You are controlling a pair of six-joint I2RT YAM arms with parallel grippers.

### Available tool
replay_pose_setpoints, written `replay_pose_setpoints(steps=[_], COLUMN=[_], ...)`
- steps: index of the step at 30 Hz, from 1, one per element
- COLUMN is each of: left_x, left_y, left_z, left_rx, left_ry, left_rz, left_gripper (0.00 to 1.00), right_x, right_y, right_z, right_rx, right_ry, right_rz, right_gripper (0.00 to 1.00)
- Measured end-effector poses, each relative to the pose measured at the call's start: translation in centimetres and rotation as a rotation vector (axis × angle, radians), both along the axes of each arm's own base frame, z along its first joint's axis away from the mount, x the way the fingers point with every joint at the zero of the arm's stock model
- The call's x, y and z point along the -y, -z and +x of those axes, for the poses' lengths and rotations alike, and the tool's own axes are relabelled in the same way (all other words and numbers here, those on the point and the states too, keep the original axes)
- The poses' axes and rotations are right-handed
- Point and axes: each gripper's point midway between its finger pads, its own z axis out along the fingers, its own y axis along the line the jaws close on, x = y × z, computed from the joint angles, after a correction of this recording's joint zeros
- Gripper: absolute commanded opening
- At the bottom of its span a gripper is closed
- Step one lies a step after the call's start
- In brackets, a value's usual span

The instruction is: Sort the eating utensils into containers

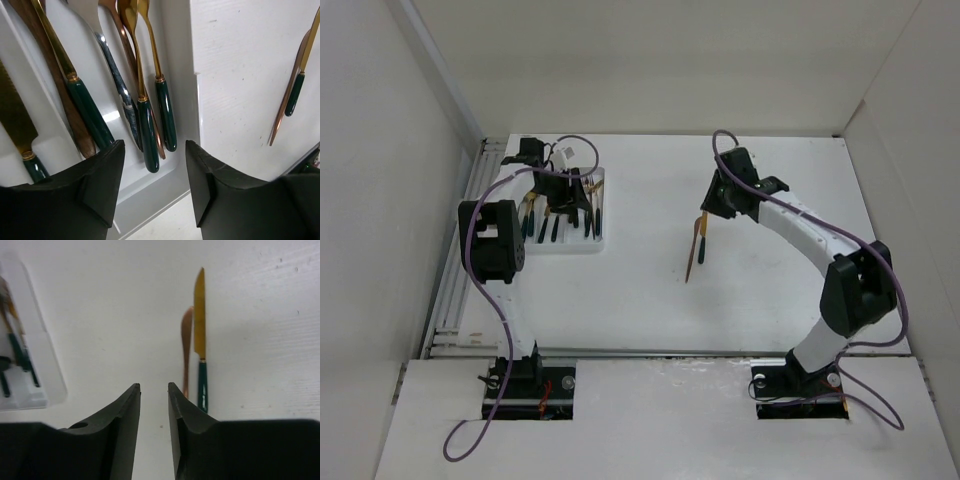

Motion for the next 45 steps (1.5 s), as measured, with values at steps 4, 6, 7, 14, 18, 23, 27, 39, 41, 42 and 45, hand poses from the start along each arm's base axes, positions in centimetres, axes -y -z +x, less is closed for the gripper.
replay_pose_setpoints(steps=[4, 6, 7, 14, 18, 23, 27, 39, 41, 42, 45], left_x=[-0.5, -0.7, -0.8, -1.0, -1.0, -1.0, -1.1, -0.8, -0.5, -0.2, 1.8], left_y=[-1.6, -2.7, -3.4, -7.9, -8.7, -8.4, -8.4, -8.3, -8.5, -8.7, -9.7], left_z=[1.3, 1.8, 2.0, 2.1, 2.0, 1.8, 1.7, 1.6, 1.4, 1.3, 0.5], left_rx=[0.045, 0.074, 0.093, 0.195, 0.210, 0.199, 0.198, 0.201, 0.211, 0.221, 0.253], left_ry=[-0.005, -0.007, -0.007, -0.010, -0.010, -0.011, -0.011, 0.003, 0.017, 0.033, 0.102], left_rz=[0.032, 0.047, 0.052, 0.066, 0.066, 0.069, 0.070, 0.074, 0.080, 0.083, 0.079], left_gripper=[0.50, 0.51, 0.51, 0.51, 0.51, 0.51, 0.52, 0.59, 0.62, 0.62, 0.64], right_x=[0.7, 1.0, 1.1, 2.0, 1.7, 1.0, 1.0, 1.7, 1.9, 2.0, 2.7], right_y=[5.0, 8.0, 8.7, 12.8, 13.8, 14.1, 14.0, 14.4, 14.3, 14.3, 13.6], right_z=[-0.9, -1.3, -1.4, -2.2, -2.4, -2.3, -2.2, -2.2, -2.1, -2.0, -1.7], right_rx=[-0.120, -0.191, -0.210, -0.304, -0.320, -0.315, -0.308, -0.332, -0.331, -0.328, -0.307], right_ry=[-0.006, -0.010, -0.011, -0.019, -0.042, -0.066, -0.068, -0.052, -0.047, -0.043, -0.018], right_rz=[-0.076, -0.119, -0.131, -0.218, -0.252, -0.280, -0.292, -0.291, -0.289, -0.291, -0.308], right_gripper=[0.33, 0.33, 0.33, 0.33, 0.33, 0.33, 0.33, 0.00, 0.00, 0.00, 0.00])
